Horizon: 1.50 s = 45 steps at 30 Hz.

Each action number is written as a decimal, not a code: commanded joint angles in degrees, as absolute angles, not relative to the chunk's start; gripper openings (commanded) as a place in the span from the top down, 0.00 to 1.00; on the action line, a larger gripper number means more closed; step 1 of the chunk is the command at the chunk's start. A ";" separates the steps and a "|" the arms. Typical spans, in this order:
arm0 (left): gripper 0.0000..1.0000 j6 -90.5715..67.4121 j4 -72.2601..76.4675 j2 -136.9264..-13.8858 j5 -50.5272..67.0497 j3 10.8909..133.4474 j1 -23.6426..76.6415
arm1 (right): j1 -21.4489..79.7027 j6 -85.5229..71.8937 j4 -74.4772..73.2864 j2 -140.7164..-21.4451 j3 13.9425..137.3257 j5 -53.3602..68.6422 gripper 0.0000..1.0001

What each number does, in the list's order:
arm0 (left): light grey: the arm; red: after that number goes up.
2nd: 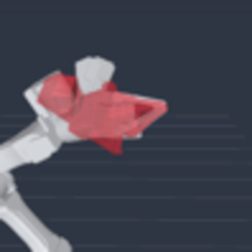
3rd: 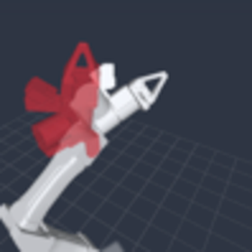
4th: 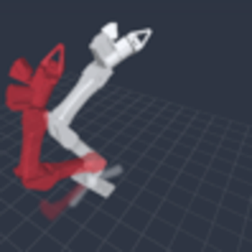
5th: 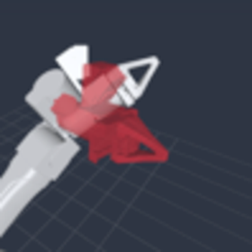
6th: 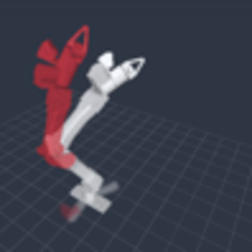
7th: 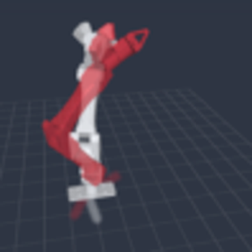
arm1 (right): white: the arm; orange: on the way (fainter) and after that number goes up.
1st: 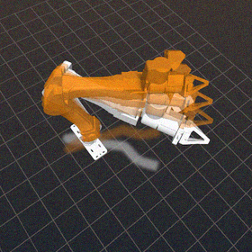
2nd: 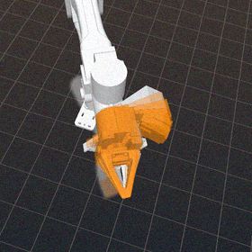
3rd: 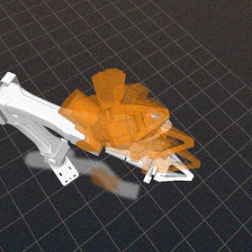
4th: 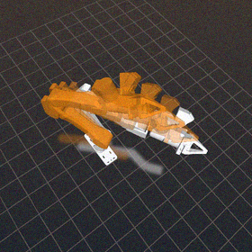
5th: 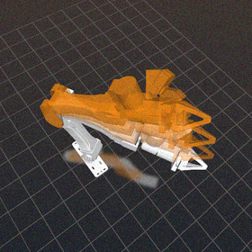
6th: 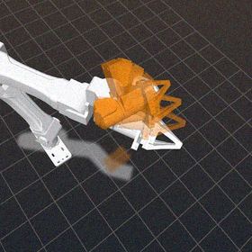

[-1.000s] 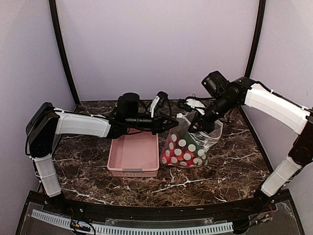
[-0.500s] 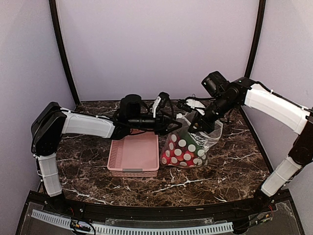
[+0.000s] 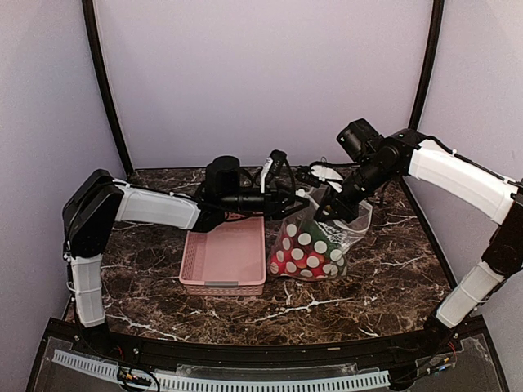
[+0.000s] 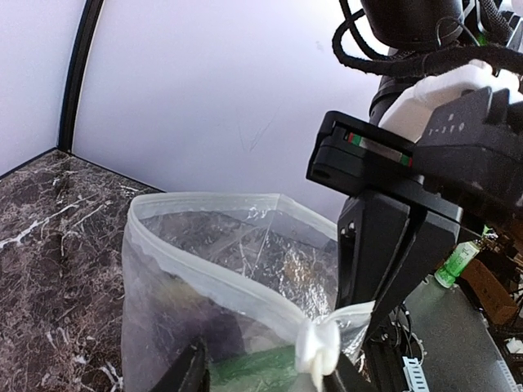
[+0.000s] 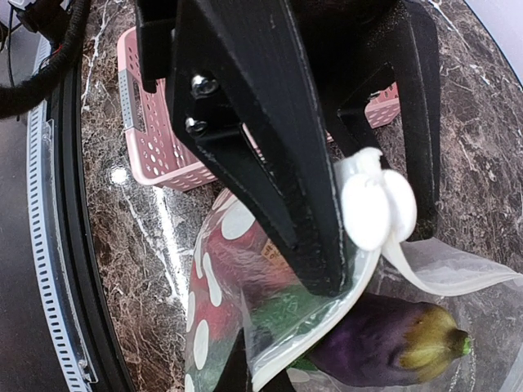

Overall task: Place the food in the zip-top bag and seal the zipper
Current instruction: Hold the zipper food storage bag at the center of the board.

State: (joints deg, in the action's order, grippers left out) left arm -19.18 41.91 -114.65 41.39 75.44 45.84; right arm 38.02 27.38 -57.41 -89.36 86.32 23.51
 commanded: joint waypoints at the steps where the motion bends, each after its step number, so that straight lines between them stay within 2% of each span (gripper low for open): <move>1: 0.62 -19.89 43.30 -115.44 43.36 77.84 45.53 | 38.49 27.86 -56.58 -89.65 86.92 24.08 1.00; 8: 0.69 -20.22 43.21 -116.00 44.57 77.87 45.44 | 38.50 27.87 -56.49 -89.85 86.82 23.75 1.00; 20: 0.98 -21.14 45.16 -114.11 44.70 75.15 45.18 | 38.24 27.89 -56.84 -90.45 88.16 21.17 1.00; 27: 0.99 -13.48 35.07 -107.79 42.72 73.79 45.18 | 34.44 28.40 -56.44 -89.65 90.18 16.34 0.99; 31: 0.99 -11.98 34.36 -105.16 41.07 71.75 45.24 | 34.37 29.67 -56.57 -88.86 91.95 15.69 0.89; 34: 0.99 -10.84 34.04 -104.06 39.86 70.71 45.58 | 34.46 31.41 -58.95 -88.59 95.25 22.45 0.74; 37: 0.99 -9.03 32.79 -103.40 39.35 70.12 46.30 | 35.35 32.57 -60.38 -88.91 98.31 28.02 0.66; 45: 0.99 -5.34 32.57 -100.99 38.63 68.22 47.43 | 39.43 35.58 -57.33 -91.68 98.70 30.48 0.62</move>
